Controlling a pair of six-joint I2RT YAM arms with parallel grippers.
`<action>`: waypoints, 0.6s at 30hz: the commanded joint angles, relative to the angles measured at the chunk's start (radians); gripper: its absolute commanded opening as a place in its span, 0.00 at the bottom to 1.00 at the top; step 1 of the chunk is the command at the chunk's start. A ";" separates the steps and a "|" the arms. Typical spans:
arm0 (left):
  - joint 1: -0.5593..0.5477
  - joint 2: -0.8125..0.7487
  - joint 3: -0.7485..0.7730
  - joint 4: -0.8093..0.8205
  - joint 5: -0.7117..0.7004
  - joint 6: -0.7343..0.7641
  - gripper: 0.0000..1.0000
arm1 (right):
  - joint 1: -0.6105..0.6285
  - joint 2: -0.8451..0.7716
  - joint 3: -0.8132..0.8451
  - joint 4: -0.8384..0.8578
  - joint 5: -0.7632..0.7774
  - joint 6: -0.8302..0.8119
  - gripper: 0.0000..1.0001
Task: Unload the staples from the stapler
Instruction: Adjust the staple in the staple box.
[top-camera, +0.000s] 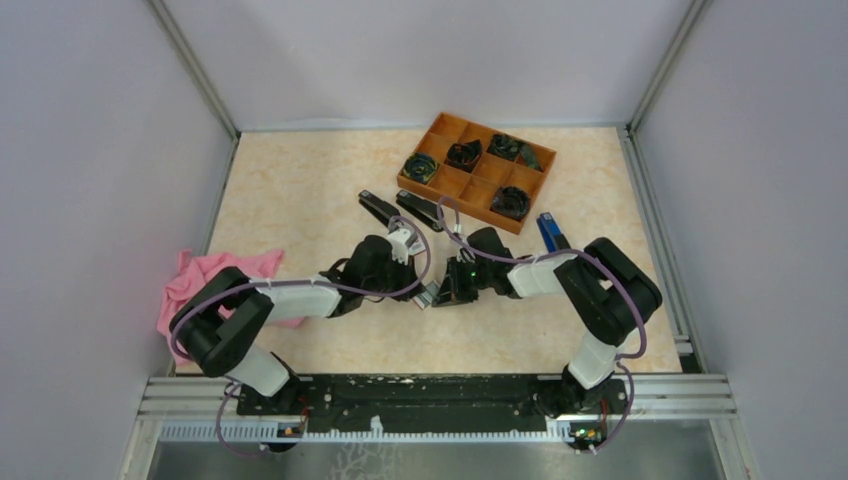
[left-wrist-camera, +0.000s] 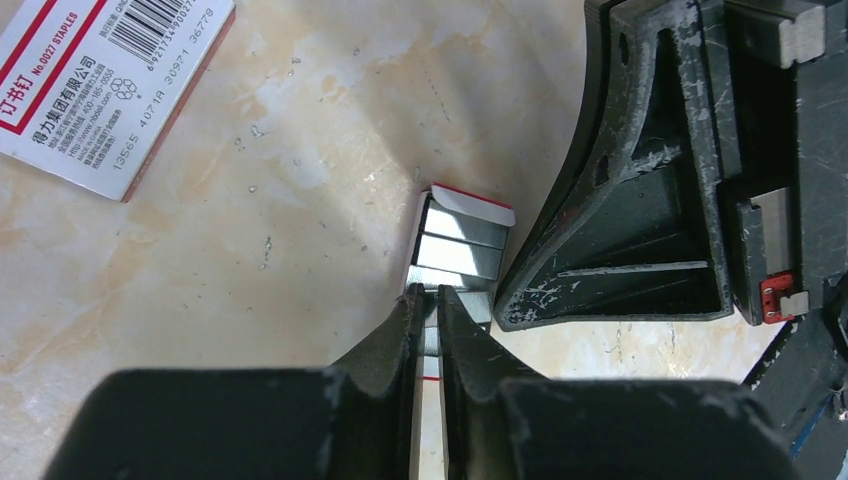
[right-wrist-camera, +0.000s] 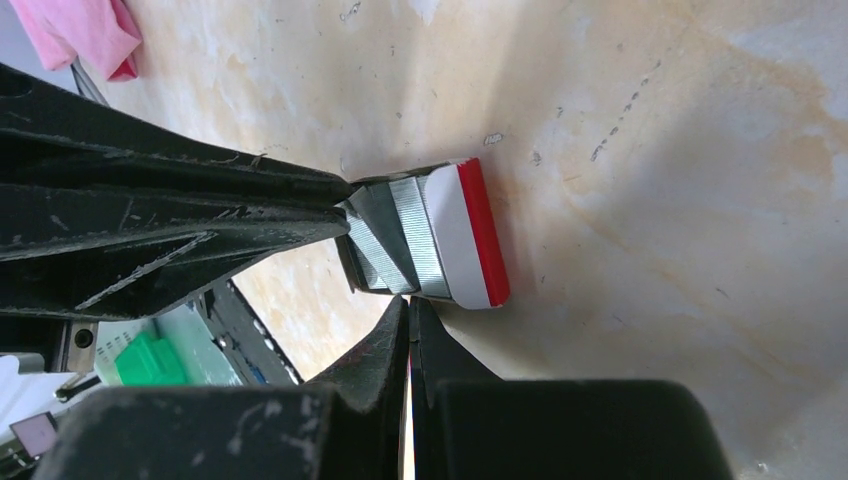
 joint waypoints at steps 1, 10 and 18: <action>0.003 0.020 0.023 0.007 0.008 0.001 0.14 | 0.007 -0.016 0.027 -0.024 0.040 -0.048 0.00; 0.003 0.003 0.047 -0.026 -0.030 0.022 0.24 | 0.007 -0.106 0.023 -0.043 0.017 -0.103 0.02; 0.003 -0.092 0.071 -0.069 -0.068 0.042 0.37 | -0.033 -0.238 0.024 -0.069 -0.070 -0.274 0.05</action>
